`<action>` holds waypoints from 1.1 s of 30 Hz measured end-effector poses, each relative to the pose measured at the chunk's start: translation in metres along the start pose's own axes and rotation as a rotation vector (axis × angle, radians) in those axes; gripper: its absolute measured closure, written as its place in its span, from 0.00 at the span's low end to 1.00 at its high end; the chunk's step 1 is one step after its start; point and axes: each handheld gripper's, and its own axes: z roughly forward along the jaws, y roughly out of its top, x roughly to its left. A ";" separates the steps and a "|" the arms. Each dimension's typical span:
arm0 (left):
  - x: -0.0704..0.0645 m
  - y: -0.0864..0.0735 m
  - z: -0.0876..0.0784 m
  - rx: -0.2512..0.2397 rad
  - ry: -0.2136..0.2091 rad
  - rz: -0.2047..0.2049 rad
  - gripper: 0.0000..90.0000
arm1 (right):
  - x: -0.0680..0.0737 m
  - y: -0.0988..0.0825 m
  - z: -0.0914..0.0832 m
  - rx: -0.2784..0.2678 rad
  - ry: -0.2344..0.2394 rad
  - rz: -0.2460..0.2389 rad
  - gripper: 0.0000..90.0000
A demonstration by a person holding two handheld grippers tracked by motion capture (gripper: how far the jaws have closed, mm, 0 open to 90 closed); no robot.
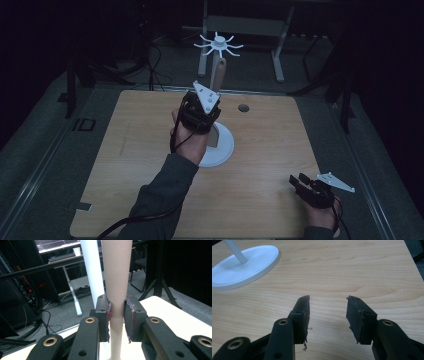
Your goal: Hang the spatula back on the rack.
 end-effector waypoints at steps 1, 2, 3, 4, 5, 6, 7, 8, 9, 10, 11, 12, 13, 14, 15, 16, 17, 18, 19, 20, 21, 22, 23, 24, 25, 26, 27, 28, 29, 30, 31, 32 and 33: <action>0.000 0.001 0.000 -0.001 0.003 0.002 0.83 | 0.000 0.000 0.000 0.000 0.000 0.000 0.59; 0.001 0.001 0.000 -0.001 0.007 0.004 0.83 | 0.000 0.000 0.000 0.001 0.001 -0.001 0.59; 0.001 0.002 0.000 -0.001 0.011 0.005 0.83 | 0.000 0.000 0.000 0.002 0.001 -0.001 0.59; 0.000 0.003 0.000 0.000 0.014 0.005 0.83 | 0.000 0.000 0.000 0.001 0.001 -0.002 0.59; 0.001 0.004 0.001 0.003 0.017 0.011 0.83 | 0.001 0.000 0.000 0.001 0.002 0.000 0.59; 0.001 0.004 0.001 0.004 0.018 0.014 0.83 | 0.001 0.000 0.000 0.001 0.002 0.000 0.59; 0.001 0.005 0.001 0.005 0.020 0.011 0.83 | 0.001 0.000 0.000 0.001 0.002 0.001 0.59; 0.001 0.005 0.002 0.009 0.020 0.012 0.83 | 0.001 0.000 0.000 0.000 0.002 0.001 0.59; 0.001 0.005 0.003 0.011 0.021 0.008 0.83 | 0.000 0.000 0.000 -0.001 0.002 0.000 0.59; 0.001 0.005 0.004 0.013 0.020 0.005 0.83 | 0.000 0.000 -0.001 -0.001 0.002 -0.002 0.59; 0.002 0.005 0.005 0.018 0.022 0.006 0.83 | 0.000 0.000 -0.001 -0.002 0.002 -0.001 0.59; 0.002 0.005 0.005 0.018 0.022 0.006 0.83 | 0.000 0.000 -0.001 -0.002 0.002 -0.001 0.59; 0.001 0.004 0.007 0.020 0.024 0.003 0.83 | 0.000 0.000 -0.001 -0.002 0.002 -0.001 0.59; 0.002 0.004 0.008 0.021 0.025 0.006 0.83 | 0.000 0.000 -0.001 -0.002 0.001 -0.001 0.59; 0.002 0.004 0.008 0.021 0.026 0.005 0.83 | 0.000 0.000 -0.001 -0.002 0.001 -0.001 0.59; 0.002 0.005 0.009 0.022 0.028 0.005 0.83 | 0.000 0.000 -0.001 -0.002 0.001 -0.002 0.59; 0.002 0.005 0.009 0.024 0.029 0.007 0.83 | 0.000 0.000 -0.001 -0.002 0.001 -0.002 0.59; 0.002 0.005 0.009 0.024 0.029 0.007 0.83 | 0.000 0.000 -0.001 -0.002 0.001 -0.002 0.59; 0.001 0.006 0.010 0.023 0.037 0.010 0.83 | 0.000 0.000 -0.001 -0.001 0.001 -0.002 0.59; 0.001 0.006 0.011 0.026 0.038 0.014 0.83 | 0.000 0.000 -0.001 -0.002 0.001 -0.002 0.59; 0.001 0.007 0.011 0.027 0.039 0.015 0.83 | 0.000 0.000 -0.001 -0.002 0.001 -0.002 0.59; 0.002 0.007 0.012 0.028 0.039 0.015 0.83 | 0.000 0.000 -0.001 -0.001 0.001 -0.002 0.59; 0.002 0.007 0.012 0.028 0.041 0.017 0.83 | 0.001 0.000 -0.001 -0.001 0.001 -0.002 0.59; 0.002 0.007 0.012 0.026 0.041 0.017 0.83 | 0.001 0.000 -0.001 -0.001 0.002 -0.002 0.59; 0.002 0.007 0.013 0.027 0.040 0.019 0.83 | 0.001 0.000 -0.001 -0.001 0.002 -0.002 0.59; 0.002 0.006 0.013 0.026 0.040 0.020 0.82 | 0.001 0.000 -0.001 -0.001 0.002 -0.002 0.59; 0.002 0.006 0.013 0.025 0.040 0.025 0.82 | 0.000 0.000 -0.001 -0.001 0.002 -0.002 0.59; 0.002 0.007 0.013 0.022 0.037 0.025 0.82 | 0.000 0.000 -0.001 0.000 0.002 -0.002 0.59; 0.002 0.007 0.013 0.014 0.034 0.028 0.81 | 0.000 0.000 -0.001 0.001 0.002 -0.003 0.59; 0.002 0.007 0.012 0.010 0.034 0.030 0.79 | 0.000 0.000 -0.001 0.001 0.002 -0.002 0.59; 0.002 0.008 0.012 0.005 0.033 0.032 0.77 | 0.001 -0.001 -0.001 0.000 0.001 -0.002 0.59; 0.002 0.008 0.011 0.004 0.032 0.036 0.76 | 0.001 -0.001 -0.001 0.000 0.002 -0.003 0.59; 0.002 0.008 0.011 0.003 0.031 0.039 0.75 | 0.001 -0.001 -0.001 0.001 0.001 -0.003 0.59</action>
